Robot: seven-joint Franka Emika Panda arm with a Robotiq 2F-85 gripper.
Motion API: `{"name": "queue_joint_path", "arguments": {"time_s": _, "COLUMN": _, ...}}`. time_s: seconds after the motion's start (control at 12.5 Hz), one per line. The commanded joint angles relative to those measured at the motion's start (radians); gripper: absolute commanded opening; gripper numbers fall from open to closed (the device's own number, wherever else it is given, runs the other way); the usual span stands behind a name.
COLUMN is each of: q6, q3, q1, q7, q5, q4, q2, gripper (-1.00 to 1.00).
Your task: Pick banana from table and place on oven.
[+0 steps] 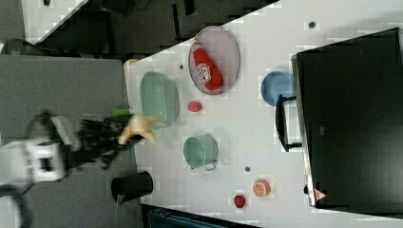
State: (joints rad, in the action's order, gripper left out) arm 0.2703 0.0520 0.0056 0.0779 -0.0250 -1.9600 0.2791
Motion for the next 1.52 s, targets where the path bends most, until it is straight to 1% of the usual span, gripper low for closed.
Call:
{"name": "queue_joint_path", "arguments": {"time_s": 0.08, "q6": -0.076, "q3": 0.126, "q1": -0.032, "q7": -0.109, "q5": -0.005, "q4": 0.065, "q2": -0.123, "gripper": -0.58}}
{"name": "queue_joint_path", "arguments": {"time_s": 0.48, "q6": -0.053, "q3": 0.369, "q1": -0.044, "q7": -0.528, "q5": -0.009, "q4": 0.184, "q2": -0.314, "gripper": -0.58}}
{"name": "queue_joint_path", "arguments": {"time_s": 0.72, "q6": 0.085, "q3": 0.5, "q1": -0.048, "q7": -0.757, "q5": -0.009, "q4": 0.206, "q2": -0.424, "gripper": -0.58}}
{"name": "queue_joint_path", "arguments": {"time_s": 0.88, "q6": 0.135, "q3": 0.558, "q1": -0.053, "q7": -0.86, "q5": -0.008, "q4": 0.205, "q2": -0.491, "gripper": -0.58}}
{"name": "queue_joint_path", "arguments": {"time_s": 1.04, "q6": 0.143, "q3": 0.586, "q1": -0.06, "q7": -0.899, "q5": 0.007, "q4": 0.202, "q2": -0.54, "gripper": -0.58}}
{"name": "queue_joint_path", "arguments": {"time_s": 1.12, "q6": 0.143, "q3": 0.588, "q1": -0.063, "q7": -0.9, "q5": 0.023, "q4": 0.197, "q2": -0.554, "gripper": -0.49}}
{"name": "queue_joint_path", "arguments": {"time_s": 1.2, "q6": 0.143, "q3": 0.588, "q1": -0.067, "q7": -0.9, "q5": 0.037, "q4": 0.196, "q2": -0.563, "gripper": -0.29}}
{"name": "queue_joint_path", "arguments": {"time_s": 1.52, "q6": 0.158, "q3": 0.589, "q1": -0.071, "q7": -0.9, "q5": 0.039, "q4": 0.197, "q2": -0.563, "gripper": 0.61}}
